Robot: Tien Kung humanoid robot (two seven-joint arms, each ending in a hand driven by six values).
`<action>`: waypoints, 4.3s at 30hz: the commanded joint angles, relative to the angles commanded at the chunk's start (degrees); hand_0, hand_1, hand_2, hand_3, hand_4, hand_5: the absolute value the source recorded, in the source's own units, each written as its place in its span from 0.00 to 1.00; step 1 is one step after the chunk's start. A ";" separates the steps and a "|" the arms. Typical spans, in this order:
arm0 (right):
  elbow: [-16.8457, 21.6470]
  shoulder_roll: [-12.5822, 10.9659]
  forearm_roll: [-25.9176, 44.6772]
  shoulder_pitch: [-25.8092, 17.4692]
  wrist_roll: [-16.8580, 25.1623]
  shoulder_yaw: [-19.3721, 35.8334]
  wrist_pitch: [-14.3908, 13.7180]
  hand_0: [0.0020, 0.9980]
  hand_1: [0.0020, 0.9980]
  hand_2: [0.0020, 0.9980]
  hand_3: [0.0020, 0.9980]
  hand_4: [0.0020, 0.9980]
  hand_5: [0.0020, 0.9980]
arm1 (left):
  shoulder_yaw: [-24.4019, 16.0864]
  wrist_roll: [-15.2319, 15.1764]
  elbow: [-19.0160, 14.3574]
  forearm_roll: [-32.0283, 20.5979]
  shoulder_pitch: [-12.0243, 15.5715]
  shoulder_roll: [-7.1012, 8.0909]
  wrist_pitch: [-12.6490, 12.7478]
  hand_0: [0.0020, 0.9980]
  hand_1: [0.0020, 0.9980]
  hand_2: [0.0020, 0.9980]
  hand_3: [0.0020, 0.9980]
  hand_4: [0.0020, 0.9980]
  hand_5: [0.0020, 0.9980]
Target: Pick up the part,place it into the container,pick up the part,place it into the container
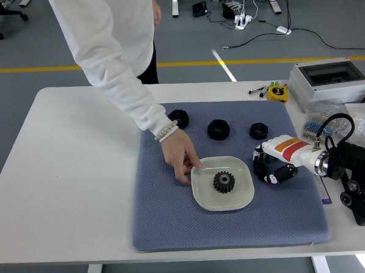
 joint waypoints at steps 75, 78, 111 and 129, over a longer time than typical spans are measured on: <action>15.12 1.78 -3.20 3.24 -2.08 -3.47 1.84 0.15 0.30 0.44 0.49 0.73 0.11 | -0.37 0.81 -0.13 2.18 -0.30 0.57 -0.67 0.72 0.62 0.72 0.62 0.72 0.68; 15.09 1.81 -3.32 3.35 -2.11 -3.46 2.20 0.15 0.30 0.44 0.49 0.73 0.11 | -0.37 0.82 -0.14 2.18 -0.31 0.58 -0.68 0.72 0.62 0.72 0.62 0.72 0.68; 16.56 -2.17 4.95 -0.45 -1.70 12.41 -2.66 0.11 0.31 0.50 0.63 0.79 0.22 | -0.86 0.89 -0.19 2.86 -0.64 0.45 -0.66 0.72 0.62 0.72 0.62 0.72 0.68; 12.65 -5.22 48.19 -15.17 -1.82 31.53 -10.34 0.77 0.77 0.83 0.86 1.00 0.78 | -0.80 0.60 -0.11 3.11 -1.39 0.26 -0.79 0.71 0.62 0.72 0.62 0.72 0.68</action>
